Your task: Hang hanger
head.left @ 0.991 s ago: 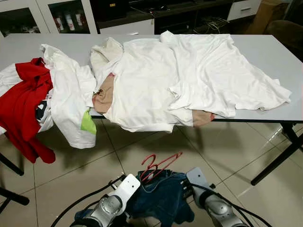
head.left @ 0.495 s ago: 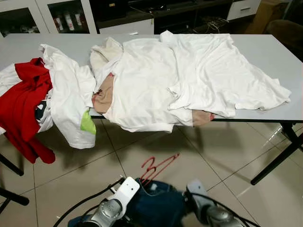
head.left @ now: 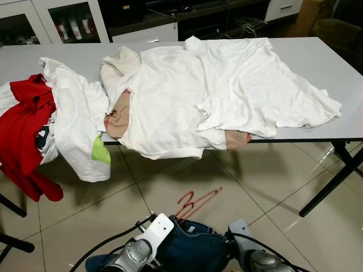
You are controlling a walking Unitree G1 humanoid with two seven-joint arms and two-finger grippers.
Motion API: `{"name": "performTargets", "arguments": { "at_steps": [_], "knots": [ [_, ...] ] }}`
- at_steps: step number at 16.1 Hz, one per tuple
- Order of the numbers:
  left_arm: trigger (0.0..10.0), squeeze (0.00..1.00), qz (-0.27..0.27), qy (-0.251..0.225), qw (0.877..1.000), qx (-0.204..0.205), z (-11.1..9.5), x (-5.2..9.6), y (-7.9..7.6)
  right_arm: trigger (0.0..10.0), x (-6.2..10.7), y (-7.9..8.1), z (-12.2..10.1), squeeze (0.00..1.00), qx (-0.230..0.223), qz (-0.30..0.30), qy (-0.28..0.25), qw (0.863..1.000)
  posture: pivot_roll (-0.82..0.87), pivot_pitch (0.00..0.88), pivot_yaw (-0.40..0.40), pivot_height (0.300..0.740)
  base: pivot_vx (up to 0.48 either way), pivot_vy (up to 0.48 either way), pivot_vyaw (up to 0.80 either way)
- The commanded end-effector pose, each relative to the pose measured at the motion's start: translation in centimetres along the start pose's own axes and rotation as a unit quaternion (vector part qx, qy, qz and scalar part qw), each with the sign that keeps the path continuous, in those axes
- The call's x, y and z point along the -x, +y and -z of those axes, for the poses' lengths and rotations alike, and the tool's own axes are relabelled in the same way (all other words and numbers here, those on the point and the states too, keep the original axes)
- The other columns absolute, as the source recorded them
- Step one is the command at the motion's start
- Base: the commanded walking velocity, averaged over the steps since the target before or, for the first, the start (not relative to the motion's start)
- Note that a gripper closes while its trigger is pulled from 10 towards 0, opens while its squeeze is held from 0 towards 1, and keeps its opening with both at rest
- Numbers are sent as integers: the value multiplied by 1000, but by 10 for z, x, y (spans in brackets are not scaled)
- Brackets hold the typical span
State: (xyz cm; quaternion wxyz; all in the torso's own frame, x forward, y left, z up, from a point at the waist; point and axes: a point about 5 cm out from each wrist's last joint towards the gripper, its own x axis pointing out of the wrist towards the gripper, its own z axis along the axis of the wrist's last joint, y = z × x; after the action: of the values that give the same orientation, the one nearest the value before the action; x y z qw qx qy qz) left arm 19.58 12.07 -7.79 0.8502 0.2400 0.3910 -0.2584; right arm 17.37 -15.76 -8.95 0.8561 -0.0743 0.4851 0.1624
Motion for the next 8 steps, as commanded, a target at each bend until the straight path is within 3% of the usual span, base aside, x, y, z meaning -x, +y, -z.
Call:
{"name": "performTargets", "arguments": {
  "at_steps": [1,4,8],
  "knots": [
    [10000,0,-39,34,999,-3,13,5,22,10000,8,-25,15,0,-18,57,27,998,-61,0,85,740,0,0,0],
    [10000,0,-40,38,998,-8,15,5,24,10000,6,-16,17,0,-14,37,34,999,-56,0,88,740,0,0,0],
    [10000,0,-40,42,998,-11,19,7,24,10000,6,-16,15,0,-29,43,25,998,-52,0,93,740,0,0,0]
  ]
}}
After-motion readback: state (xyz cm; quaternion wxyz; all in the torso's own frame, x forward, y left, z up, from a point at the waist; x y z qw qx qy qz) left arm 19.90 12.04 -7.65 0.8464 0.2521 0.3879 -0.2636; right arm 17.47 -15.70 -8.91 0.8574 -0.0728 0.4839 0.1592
